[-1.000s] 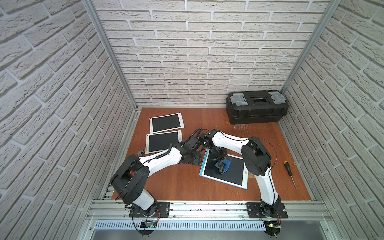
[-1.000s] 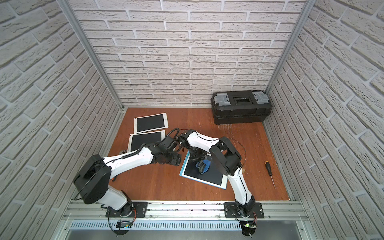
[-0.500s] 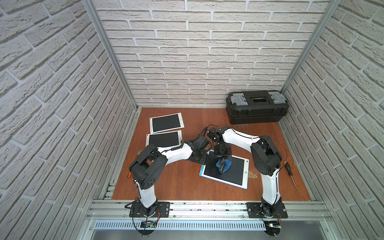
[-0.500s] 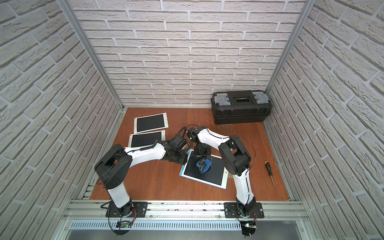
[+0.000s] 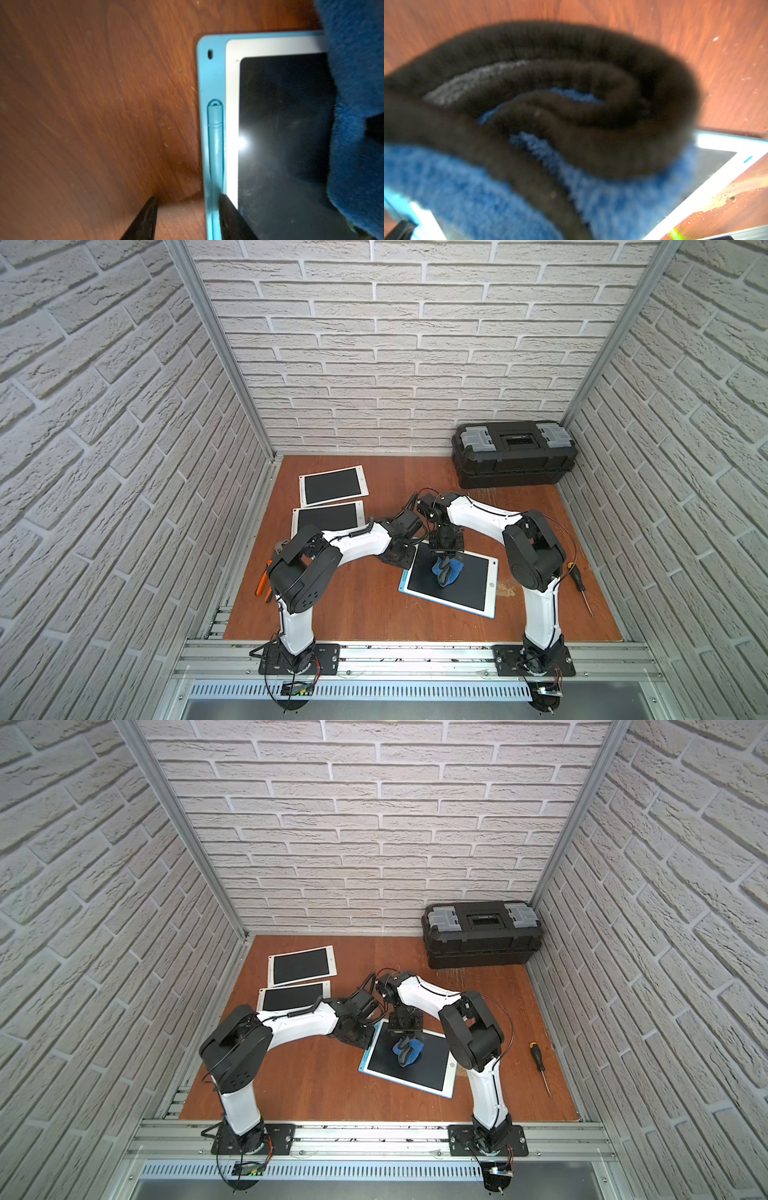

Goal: Wipe the drawing tablet
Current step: Wipe the dirt from the drawing tablet.

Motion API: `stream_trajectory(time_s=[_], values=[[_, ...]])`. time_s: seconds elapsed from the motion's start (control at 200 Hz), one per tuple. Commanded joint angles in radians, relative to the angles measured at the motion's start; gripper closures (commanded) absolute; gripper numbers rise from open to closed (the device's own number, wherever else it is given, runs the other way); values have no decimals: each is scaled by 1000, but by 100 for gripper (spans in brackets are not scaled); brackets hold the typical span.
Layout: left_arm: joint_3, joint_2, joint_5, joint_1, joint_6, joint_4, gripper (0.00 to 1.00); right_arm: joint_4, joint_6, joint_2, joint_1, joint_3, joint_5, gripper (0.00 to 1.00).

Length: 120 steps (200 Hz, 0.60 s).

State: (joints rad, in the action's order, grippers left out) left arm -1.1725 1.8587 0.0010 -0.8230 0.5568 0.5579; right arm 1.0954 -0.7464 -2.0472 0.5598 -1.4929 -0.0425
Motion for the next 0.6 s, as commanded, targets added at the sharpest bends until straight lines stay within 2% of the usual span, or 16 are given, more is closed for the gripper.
stream_trajectory(time_s=[0.0, 0.09, 0.18, 0.29, 0.425, 0.595], values=[[32, 97, -36, -26, -44, 177, 47, -74, 5, -55, -5, 53, -1, 98], [7, 118, -37, -34, -64, 206, 46, -74, 8, -55, -9, 54, 4, 98], [-9, 145, -55, -37, -73, 239, 50, -73, 10, -54, -12, 56, 13, 98], [-36, 174, -128, -46, -85, 320, 56, -68, 15, -37, -22, 67, 11, 98], [-93, 231, -197, -80, -103, 419, 56, -71, 24, -21, -35, 83, 16, 98], [-80, 259, -171, -89, -97, 398, 56, -78, 33, -15, -50, 101, 22, 98]])
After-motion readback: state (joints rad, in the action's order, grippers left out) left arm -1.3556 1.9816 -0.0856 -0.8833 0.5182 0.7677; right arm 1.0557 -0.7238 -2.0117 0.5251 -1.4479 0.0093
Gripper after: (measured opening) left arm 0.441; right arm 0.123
